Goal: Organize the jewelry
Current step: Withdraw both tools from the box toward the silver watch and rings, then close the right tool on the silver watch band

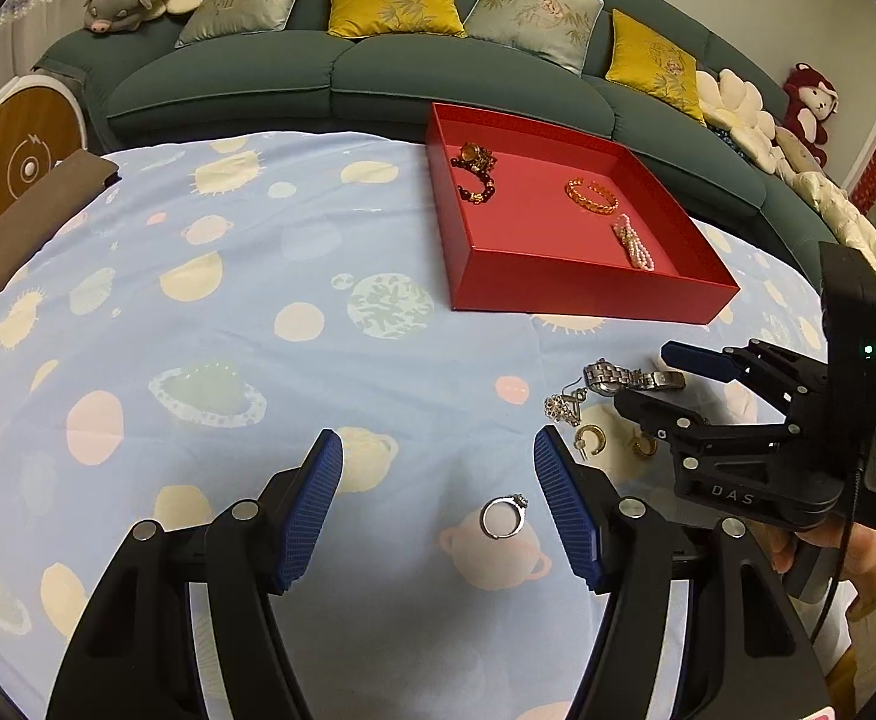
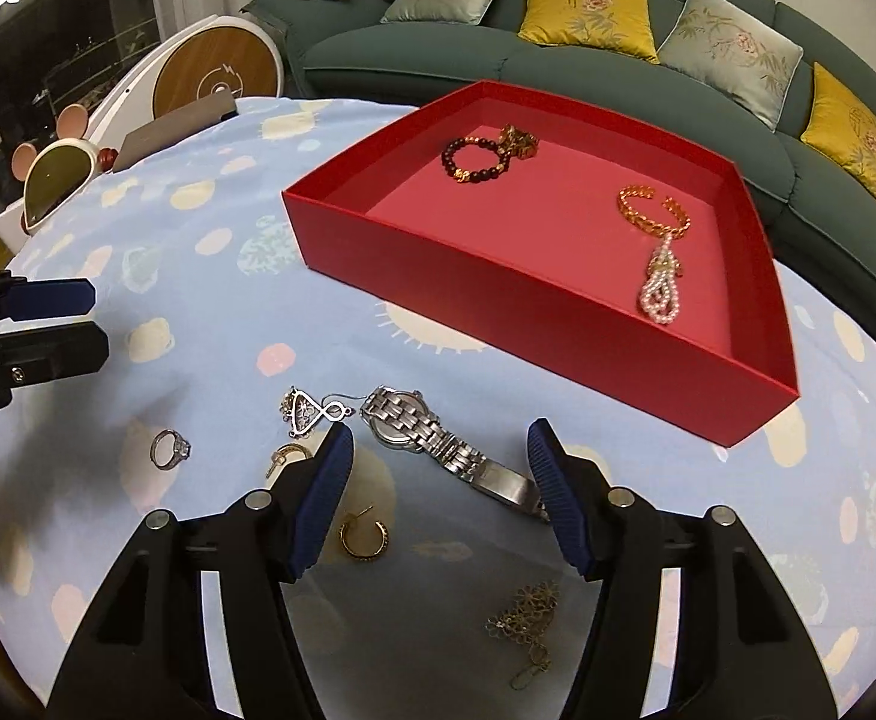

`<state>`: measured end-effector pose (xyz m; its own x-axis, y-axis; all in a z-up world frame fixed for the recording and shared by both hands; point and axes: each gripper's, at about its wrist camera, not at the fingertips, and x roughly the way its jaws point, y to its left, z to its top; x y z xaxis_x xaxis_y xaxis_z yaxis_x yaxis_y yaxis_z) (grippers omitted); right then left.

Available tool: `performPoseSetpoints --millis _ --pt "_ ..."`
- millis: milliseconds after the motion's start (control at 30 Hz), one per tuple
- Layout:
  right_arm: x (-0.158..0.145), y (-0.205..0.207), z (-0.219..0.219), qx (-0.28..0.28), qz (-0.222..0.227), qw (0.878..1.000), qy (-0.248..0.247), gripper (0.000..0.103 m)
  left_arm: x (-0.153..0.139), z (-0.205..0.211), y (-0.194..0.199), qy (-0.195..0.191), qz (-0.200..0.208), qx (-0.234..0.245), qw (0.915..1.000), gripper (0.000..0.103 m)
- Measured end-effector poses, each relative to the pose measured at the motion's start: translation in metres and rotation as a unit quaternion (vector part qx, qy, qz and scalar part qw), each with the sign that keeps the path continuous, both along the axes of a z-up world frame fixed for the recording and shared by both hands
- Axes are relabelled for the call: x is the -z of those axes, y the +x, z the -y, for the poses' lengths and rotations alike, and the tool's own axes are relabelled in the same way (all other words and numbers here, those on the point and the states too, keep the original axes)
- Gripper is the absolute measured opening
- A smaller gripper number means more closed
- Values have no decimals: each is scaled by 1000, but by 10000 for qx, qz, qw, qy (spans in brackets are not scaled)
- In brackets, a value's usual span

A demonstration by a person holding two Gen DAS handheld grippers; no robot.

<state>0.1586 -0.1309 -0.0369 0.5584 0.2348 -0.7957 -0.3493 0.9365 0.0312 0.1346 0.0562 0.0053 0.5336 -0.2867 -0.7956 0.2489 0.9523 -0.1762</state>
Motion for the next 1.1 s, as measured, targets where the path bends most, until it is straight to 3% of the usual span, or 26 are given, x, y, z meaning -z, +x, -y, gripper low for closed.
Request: performPoseSetpoints --millis 100,167,233,367,533,833,1100 --pt "8 1 0 -18 -130 9999 -40 54 -3 -4 -2 -72 4 29 10000 64" --pt "7 1 1 -1 -153 9999 37 44 -4 -7 -3 -82 31 13 10000 64" --pt "6 3 2 48 -216 9997 131 26 -4 -9 -3 -93 22 -18 10000 64" --pt "5 5 5 237 -426 9981 367 12 -3 -14 -1 -76 2 -93 9999 64" --pt "-3 -5 7 421 -540 9964 498 10 -2 -18 4 -192 -79 -177 9996 64" --pt "-60 -46 58 1206 86 9866 1096 10 -3 -7 7 -432 -180 -153 9988 64" --pt "-84 -69 99 1661 435 9774 1235 9 8 33 -4 -124 -179 278 9994 64"
